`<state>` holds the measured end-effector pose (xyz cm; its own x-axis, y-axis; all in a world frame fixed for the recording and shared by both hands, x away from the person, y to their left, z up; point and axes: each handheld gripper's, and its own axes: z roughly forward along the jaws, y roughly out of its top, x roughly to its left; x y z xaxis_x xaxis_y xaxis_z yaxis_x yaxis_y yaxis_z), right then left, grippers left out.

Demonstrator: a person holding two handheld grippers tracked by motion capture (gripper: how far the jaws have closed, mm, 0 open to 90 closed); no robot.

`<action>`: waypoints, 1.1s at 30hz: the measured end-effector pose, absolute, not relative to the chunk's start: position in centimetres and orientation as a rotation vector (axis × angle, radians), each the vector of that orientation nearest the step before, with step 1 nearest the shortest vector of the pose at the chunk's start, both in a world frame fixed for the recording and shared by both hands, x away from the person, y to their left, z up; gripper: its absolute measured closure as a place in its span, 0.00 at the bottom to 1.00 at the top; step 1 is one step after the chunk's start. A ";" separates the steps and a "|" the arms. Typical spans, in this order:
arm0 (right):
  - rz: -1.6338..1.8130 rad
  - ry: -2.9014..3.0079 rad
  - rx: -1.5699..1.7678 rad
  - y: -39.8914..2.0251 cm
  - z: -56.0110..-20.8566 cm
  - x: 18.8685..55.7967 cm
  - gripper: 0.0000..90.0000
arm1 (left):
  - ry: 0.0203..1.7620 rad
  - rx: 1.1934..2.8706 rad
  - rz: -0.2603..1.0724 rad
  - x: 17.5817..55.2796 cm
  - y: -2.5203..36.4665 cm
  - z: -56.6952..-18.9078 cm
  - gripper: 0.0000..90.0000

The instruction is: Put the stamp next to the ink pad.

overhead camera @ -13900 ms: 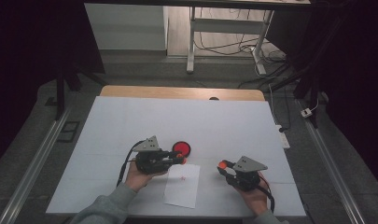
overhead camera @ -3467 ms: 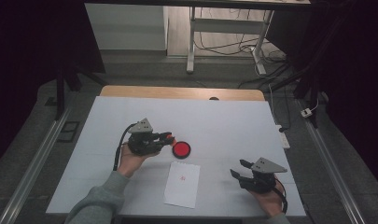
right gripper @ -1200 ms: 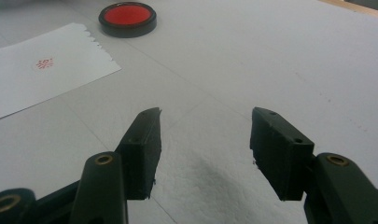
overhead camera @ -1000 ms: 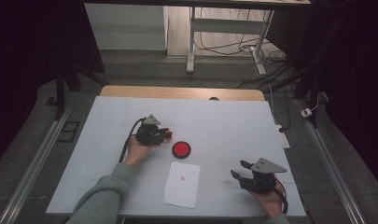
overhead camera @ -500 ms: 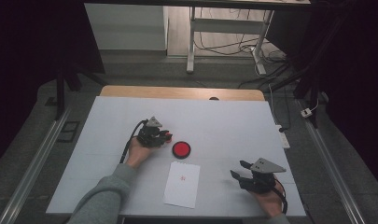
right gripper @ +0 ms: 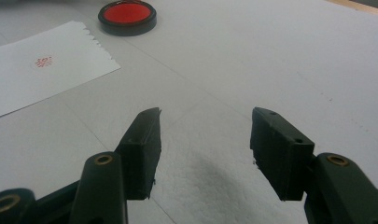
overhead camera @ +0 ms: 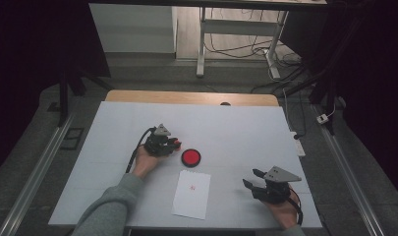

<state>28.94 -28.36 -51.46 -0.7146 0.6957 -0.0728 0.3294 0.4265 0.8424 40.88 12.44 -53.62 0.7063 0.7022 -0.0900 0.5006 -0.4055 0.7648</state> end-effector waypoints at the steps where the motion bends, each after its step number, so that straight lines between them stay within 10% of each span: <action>1: 1.209 2.272 0.869 -28.4 -51.5 29.0 0.47 | 0.911 2.092 0.314 40.9 12.4 -53.6 0.78; 13: 1.209 2.274 0.868 -28.5 -51.4 29.0 0.47 | 0.928 1.980 0.300 39.9 13.4 -51.8 0.40; 33: 1.216 2.251 0.883 -28.9 -51.3 28.8 0.47 | 0.874 1.994 0.287 31.4 15.7 -49.5 0.34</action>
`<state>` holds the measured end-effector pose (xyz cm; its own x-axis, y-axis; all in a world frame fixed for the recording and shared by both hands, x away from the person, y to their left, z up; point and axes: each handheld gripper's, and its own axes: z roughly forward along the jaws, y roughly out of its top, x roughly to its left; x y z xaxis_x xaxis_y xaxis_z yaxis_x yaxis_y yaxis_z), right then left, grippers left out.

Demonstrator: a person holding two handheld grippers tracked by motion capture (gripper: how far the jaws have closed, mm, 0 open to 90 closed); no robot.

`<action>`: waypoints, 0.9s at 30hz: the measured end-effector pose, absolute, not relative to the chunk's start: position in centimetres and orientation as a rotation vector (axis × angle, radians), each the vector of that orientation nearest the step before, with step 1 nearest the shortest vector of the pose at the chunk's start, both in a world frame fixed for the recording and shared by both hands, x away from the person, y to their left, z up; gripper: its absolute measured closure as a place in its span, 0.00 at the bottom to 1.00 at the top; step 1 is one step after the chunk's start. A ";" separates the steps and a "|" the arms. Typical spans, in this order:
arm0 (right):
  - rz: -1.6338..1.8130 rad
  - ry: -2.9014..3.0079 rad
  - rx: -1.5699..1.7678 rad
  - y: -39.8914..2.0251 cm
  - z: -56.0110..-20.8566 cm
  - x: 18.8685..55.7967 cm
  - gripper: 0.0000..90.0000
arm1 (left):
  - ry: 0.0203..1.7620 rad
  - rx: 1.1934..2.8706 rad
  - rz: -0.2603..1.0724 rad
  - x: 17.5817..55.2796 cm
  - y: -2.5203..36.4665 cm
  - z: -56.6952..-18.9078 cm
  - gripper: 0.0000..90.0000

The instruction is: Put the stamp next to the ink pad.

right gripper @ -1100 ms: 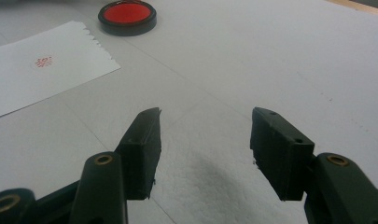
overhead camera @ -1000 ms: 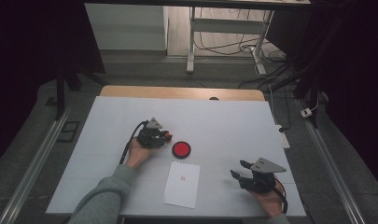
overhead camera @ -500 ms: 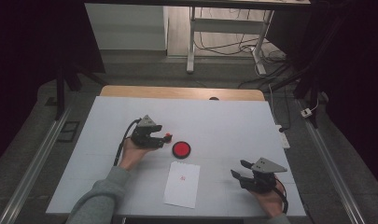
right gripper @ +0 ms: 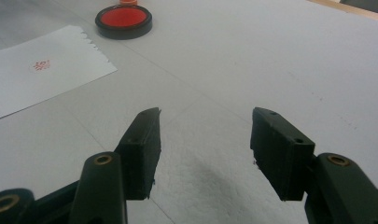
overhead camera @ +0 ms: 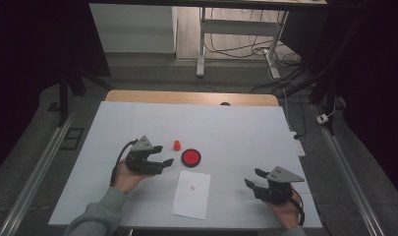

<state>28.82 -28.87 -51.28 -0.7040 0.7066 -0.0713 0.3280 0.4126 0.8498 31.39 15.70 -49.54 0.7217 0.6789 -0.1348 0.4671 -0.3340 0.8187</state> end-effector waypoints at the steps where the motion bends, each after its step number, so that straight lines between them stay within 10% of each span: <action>1: 1.213 2.254 0.882 -28.9 -51.3 28.8 0.46 | 0.875 1.997 0.287 31.0 15.9 -49.6 0.34; 27: 1.196 2.294 0.825 -29.0 -51.9 29.2 0.46 | 0.907 2.011 0.307 25.2 20.4 -51.4 0.34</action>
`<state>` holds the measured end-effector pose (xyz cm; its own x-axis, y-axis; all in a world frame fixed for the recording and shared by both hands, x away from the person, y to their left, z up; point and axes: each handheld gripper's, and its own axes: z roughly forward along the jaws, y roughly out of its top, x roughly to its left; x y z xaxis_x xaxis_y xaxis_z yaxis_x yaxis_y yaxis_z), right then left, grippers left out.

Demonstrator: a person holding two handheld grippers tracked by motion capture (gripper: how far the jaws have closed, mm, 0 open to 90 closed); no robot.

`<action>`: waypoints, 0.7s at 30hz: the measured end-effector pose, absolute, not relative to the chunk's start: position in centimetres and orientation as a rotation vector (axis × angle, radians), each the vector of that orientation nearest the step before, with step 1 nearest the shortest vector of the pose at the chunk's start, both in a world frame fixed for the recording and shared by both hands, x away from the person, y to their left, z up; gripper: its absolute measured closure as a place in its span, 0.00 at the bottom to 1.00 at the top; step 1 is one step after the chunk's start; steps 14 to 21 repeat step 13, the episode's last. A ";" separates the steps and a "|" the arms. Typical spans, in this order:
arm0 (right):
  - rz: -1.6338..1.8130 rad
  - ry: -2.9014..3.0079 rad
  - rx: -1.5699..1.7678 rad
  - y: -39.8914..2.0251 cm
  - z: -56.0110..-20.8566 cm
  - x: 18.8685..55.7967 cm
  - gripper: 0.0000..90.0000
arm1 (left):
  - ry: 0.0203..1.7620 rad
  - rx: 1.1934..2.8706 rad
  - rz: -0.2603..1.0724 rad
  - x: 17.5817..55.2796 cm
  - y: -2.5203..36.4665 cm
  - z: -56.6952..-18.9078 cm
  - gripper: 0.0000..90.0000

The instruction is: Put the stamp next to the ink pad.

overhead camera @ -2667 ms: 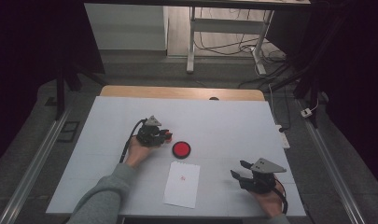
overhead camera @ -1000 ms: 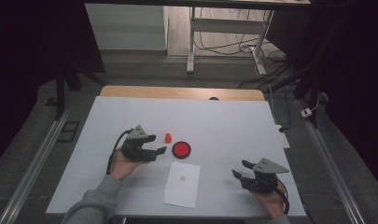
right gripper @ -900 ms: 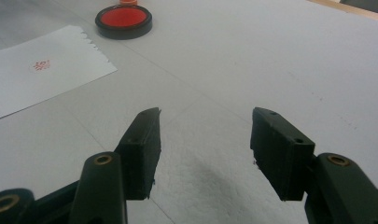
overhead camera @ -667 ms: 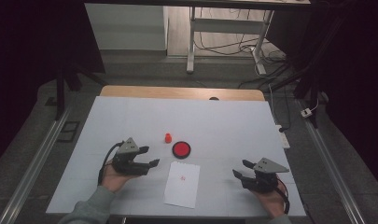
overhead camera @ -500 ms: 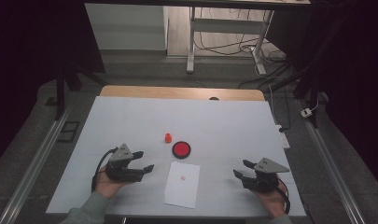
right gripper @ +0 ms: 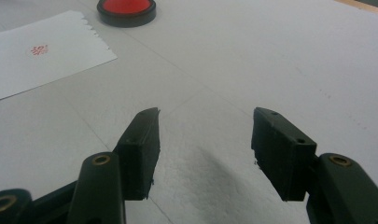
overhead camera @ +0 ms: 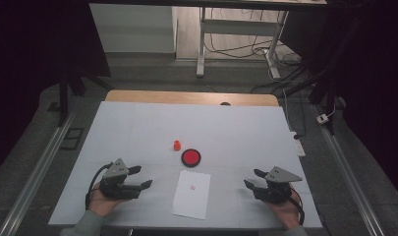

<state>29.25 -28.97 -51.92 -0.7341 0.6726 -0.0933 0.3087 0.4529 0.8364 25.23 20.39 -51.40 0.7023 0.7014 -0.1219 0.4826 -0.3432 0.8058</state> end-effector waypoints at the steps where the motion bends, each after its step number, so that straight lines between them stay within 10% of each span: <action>1: 1.190 2.295 0.824 -28.9 -51.9 29.2 0.46 | 0.908 2.010 0.310 25.2 20.4 -51.4 0.34; 21: 1.195 2.292 0.819 -28.9 -51.8 29.2 0.45 | 0.920 2.009 0.310 24.8 20.8 -51.4 0.34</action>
